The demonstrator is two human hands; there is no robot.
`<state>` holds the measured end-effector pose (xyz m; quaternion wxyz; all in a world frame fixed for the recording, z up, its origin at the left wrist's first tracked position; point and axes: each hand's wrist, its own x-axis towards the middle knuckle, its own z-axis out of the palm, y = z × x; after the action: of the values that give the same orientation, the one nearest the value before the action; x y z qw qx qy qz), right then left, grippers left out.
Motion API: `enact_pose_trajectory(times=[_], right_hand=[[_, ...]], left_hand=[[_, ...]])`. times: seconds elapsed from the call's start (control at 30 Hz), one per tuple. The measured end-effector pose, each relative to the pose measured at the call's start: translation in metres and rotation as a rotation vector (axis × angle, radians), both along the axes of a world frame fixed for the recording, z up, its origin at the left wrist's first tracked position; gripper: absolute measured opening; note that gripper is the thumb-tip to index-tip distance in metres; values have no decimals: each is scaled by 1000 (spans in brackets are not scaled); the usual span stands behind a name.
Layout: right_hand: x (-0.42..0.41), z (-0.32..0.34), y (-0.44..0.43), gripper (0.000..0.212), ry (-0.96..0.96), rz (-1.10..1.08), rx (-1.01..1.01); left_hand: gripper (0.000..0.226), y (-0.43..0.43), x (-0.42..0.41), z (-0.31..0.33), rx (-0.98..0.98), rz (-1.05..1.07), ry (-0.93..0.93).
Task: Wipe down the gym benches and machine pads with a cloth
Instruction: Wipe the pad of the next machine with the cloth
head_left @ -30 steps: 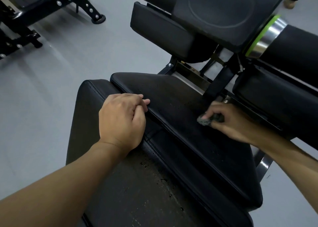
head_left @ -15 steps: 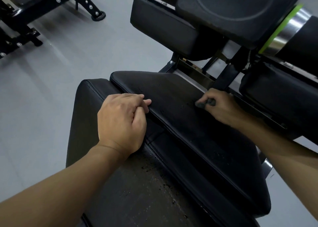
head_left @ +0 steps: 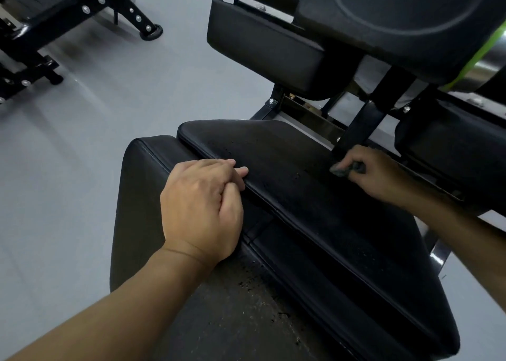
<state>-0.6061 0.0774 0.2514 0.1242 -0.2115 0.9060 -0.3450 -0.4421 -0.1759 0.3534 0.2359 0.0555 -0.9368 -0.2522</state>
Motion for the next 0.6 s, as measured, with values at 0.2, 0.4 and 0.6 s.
enact_pose_trajectory(times=[0.2, 0.4, 0.6], right_hand=[[-28, -12, -24, 21, 7, -84, 66], [-14, -2, 1, 19, 13, -14, 85], [-39, -31, -17, 24, 16, -160, 122]], left_hand=[[32, 0, 0, 1, 0, -8, -15], [32, -2, 0, 0, -9, -20, -11], [32, -2, 1, 0, 1, -21, -6]])
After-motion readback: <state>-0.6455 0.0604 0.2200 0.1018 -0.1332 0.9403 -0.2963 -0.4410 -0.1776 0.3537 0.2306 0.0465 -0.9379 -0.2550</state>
